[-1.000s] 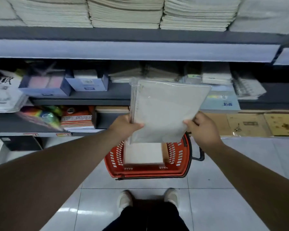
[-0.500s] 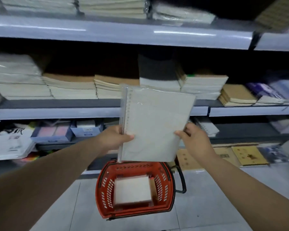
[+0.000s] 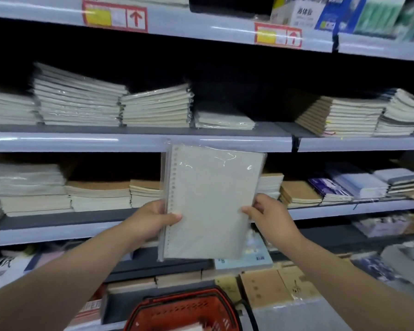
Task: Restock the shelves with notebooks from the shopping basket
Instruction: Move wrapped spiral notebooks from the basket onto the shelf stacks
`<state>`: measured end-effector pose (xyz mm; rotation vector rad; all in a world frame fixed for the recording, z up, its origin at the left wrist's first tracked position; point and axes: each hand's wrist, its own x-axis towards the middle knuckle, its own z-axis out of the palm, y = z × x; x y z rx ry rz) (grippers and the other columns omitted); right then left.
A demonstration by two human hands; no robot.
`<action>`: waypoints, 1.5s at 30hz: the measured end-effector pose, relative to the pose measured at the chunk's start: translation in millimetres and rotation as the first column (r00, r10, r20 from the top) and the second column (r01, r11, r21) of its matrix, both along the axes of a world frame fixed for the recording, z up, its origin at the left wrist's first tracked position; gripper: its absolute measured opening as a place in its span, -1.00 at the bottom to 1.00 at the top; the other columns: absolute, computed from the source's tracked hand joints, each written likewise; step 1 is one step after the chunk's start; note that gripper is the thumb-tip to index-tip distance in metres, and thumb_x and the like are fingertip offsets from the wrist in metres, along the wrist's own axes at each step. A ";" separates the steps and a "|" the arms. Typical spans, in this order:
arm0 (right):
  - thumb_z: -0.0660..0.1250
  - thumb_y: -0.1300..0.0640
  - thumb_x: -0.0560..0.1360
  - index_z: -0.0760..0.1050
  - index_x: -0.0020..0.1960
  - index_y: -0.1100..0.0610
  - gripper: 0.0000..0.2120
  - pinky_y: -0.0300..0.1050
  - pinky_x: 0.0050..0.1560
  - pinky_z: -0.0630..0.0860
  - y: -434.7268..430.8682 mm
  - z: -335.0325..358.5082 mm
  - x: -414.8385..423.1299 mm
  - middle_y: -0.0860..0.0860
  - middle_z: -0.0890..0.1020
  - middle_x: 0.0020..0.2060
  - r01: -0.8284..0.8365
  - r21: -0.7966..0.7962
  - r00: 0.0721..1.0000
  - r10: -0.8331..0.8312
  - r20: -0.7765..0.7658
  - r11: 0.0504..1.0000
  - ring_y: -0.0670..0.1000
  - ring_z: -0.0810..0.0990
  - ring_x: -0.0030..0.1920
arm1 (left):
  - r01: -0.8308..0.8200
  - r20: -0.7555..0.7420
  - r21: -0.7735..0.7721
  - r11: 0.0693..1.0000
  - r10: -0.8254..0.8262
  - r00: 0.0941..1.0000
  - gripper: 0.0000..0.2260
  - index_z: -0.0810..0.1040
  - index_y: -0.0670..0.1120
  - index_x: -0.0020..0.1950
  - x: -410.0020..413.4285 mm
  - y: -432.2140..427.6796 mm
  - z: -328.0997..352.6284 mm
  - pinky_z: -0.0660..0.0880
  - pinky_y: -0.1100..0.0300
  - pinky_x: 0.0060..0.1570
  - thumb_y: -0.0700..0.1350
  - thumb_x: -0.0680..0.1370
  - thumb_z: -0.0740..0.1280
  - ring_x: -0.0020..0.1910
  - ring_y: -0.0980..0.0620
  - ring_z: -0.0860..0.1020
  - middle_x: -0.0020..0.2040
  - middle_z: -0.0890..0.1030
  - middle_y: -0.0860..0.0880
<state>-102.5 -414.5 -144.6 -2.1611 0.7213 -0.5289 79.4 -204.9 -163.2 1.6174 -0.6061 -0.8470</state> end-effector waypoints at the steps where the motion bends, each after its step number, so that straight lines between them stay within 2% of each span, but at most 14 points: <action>1: 0.35 0.08 0.54 0.50 -0.14 -0.03 -0.91 0.01 -0.01 0.59 -1.0 5.3 -0.3 -0.06 0.67 -0.12 0.003 -0.004 1.000 -0.003 0.005 1.000 -0.05 0.63 -0.08 | 0.004 0.006 -0.010 1.000 -0.004 1.000 -0.75 0.55 -0.06 0.22 0.5 -1.4 4.3 0.57 0.32 -0.16 -0.27 0.57 0.33 0.01 0.10 0.66 0.06 0.69 0.03; 7: 0.39 0.06 0.51 0.49 -0.20 0.02 -0.86 0.02 -0.07 0.59 -13.8 37.2 2.0 -0.05 0.67 -0.24 0.024 -0.047 0.999 -0.023 0.023 0.999 -0.03 0.64 -0.18 | 0.071 0.005 -0.041 0.997 -0.071 0.997 -0.77 0.52 -0.02 0.22 9.4 -10.3 31.5 0.58 0.28 -0.17 -0.18 0.57 0.33 0.02 0.09 0.66 0.06 0.69 0.06; 12: 0.39 0.07 0.51 0.50 -0.19 0.06 -0.86 0.00 -0.11 0.58 -25.5 66.0 14.0 -0.03 0.67 -0.26 0.064 -0.052 0.996 -0.060 0.068 0.997 0.03 0.63 -0.21 | 0.091 -0.035 -0.106 0.990 -0.095 0.995 -0.74 0.53 -0.10 0.23 16.4 -21.7 62.2 0.52 -0.13 0.17 -0.10 0.55 0.35 0.10 -0.12 0.64 0.11 0.68 -0.11; 14: 0.39 0.10 0.52 0.46 -0.25 0.13 -0.79 -0.03 -0.20 0.51 -28.6 74.2 19.1 0.03 0.63 -0.34 0.095 -0.030 0.990 -0.091 0.105 0.995 0.04 0.56 -0.32 | 0.102 -0.025 -0.137 0.985 -0.107 0.994 -0.71 0.54 -0.16 0.23 19.8 -27.4 73.2 0.56 -0.04 0.11 -0.10 0.54 0.35 0.08 -0.13 0.65 0.10 0.67 -0.15; 16: 0.38 0.14 0.52 0.44 -0.26 0.22 -0.76 -0.07 -0.26 0.45 -30.3 78.3 23.8 0.12 0.58 -0.38 0.113 0.012 0.985 -0.113 0.132 0.994 0.02 0.47 -0.38 | 0.097 -0.009 -0.136 0.986 -0.099 0.995 -0.75 0.57 -0.16 0.19 21.0 -32.5 82.9 0.59 0.11 -0.08 -0.10 0.56 0.33 0.01 -0.08 0.67 0.05 0.69 -0.13; 18: 0.38 0.16 0.53 0.42 -0.25 0.25 -0.75 -0.11 -0.29 0.42 -32.1 81.1 28.0 0.13 0.54 -0.41 0.116 0.048 0.981 -0.122 0.150 0.992 0.01 0.44 -0.40 | 0.070 -0.005 -0.124 0.990 -0.071 0.997 -0.79 0.59 -0.16 0.17 22.0 -37.5 91.0 0.59 0.14 -0.15 -0.10 0.59 0.31 -0.02 -0.08 0.68 0.02 0.70 -0.12; 22: 0.38 0.13 0.52 0.38 -0.29 0.23 -0.70 -0.31 -0.48 0.33 -42.3 87.0 33.8 0.06 0.45 -0.47 0.134 0.052 0.978 -0.140 0.153 0.990 -0.09 0.38 -0.52 | 0.009 0.015 -0.129 0.992 -0.007 1.000 -0.79 0.60 -0.11 0.17 26.3 -50.4 104.2 0.60 0.08 0.01 -0.06 0.60 0.32 0.00 -0.07 0.68 0.02 0.71 -0.08; 26: 0.39 0.12 0.52 0.31 -0.36 0.18 -0.63 -0.32 -0.48 0.29 -63.8 100.3 41.0 -0.02 0.39 -0.53 0.144 0.025 0.973 -0.146 0.177 0.989 -0.15 0.33 -0.55 | -0.033 -0.016 -0.167 0.985 0.031 0.999 -0.79 0.59 -0.12 0.18 29.6 -71.0 114.0 0.57 -0.07 0.09 -0.07 0.60 0.32 0.01 -0.14 0.67 0.03 0.70 -0.13; 28: 0.38 0.10 0.53 0.38 -0.34 0.22 -0.65 -0.31 -0.42 0.34 -75.8 107.8 44.7 0.04 0.46 -0.49 0.128 0.023 0.974 -0.130 0.185 0.991 -0.12 0.39 -0.49 | -0.059 -0.065 -0.193 0.979 0.047 0.997 -0.79 0.58 -0.16 0.19 29.1 -83.8 118.0 0.60 -0.05 -0.03 -0.10 0.60 0.31 -0.02 -0.18 0.68 0.02 0.69 -0.17; 32: 0.37 0.08 0.54 0.58 -0.15 0.36 -0.70 -0.08 -0.13 0.50 -99.7 118.1 55.3 0.22 0.67 -0.21 0.117 0.086 0.962 -0.135 0.240 0.989 0.05 0.58 -0.23 | -0.118 -0.116 -0.208 0.971 0.095 0.989 -0.81 0.58 -0.15 0.16 29.5 -108.4 128.7 0.60 0.13 -0.35 -0.10 0.60 0.32 -0.13 -0.12 0.70 -0.04 0.71 -0.14; 35: 0.36 0.07 0.54 0.61 -0.14 0.26 -0.75 -0.08 -0.09 0.53 -115.3 119.0 62.4 0.12 0.69 -0.21 0.142 0.097 0.959 -0.161 0.232 0.985 0.05 0.63 -0.16 | -0.158 -0.137 -0.200 0.967 0.132 0.982 -0.79 0.58 -0.16 0.15 32.0 -126.3 133.3 0.58 0.19 -0.37 -0.08 0.59 0.33 -0.16 -0.09 0.70 -0.07 0.71 -0.13; 39: 0.36 0.12 0.54 0.56 -0.08 0.20 -0.86 -0.30 -0.26 0.47 -127.6 115.0 73.0 0.05 0.67 -0.18 0.136 0.229 0.929 -0.205 0.308 0.964 0.00 0.62 -0.17 | -0.210 -0.145 -0.163 0.964 0.188 0.972 -0.76 0.60 -0.15 0.16 38.1 -142.9 128.5 0.55 0.22 -0.35 -0.03 0.60 0.32 -0.18 -0.04 0.70 -0.09 0.72 -0.08; 43: 0.34 0.07 0.55 0.45 0.07 0.12 -0.83 -0.06 0.07 0.51 -131.6 116.2 83.9 0.05 0.59 -0.04 0.083 0.374 0.936 -0.201 0.288 0.924 0.07 0.59 0.01 | -0.278 -0.264 -0.139 0.950 0.235 0.936 -0.75 0.61 -0.22 0.08 44.1 -152.4 134.4 0.55 0.13 -0.35 -0.05 0.59 0.30 -0.28 -0.14 0.68 -0.18 0.70 -0.19; 45: 0.31 0.16 0.56 0.49 0.03 0.11 -0.93 -0.08 -0.03 0.52 -135.9 119.9 89.5 0.07 0.61 -0.10 0.038 0.408 0.946 -0.164 0.279 0.912 0.06 0.60 -0.08 | -0.292 -0.338 -0.160 0.943 0.225 0.914 -0.75 0.59 -0.25 0.06 48.4 -155.7 140.8 0.57 0.05 -0.30 -0.08 0.58 0.27 -0.26 -0.19 0.66 -0.15 0.69 -0.23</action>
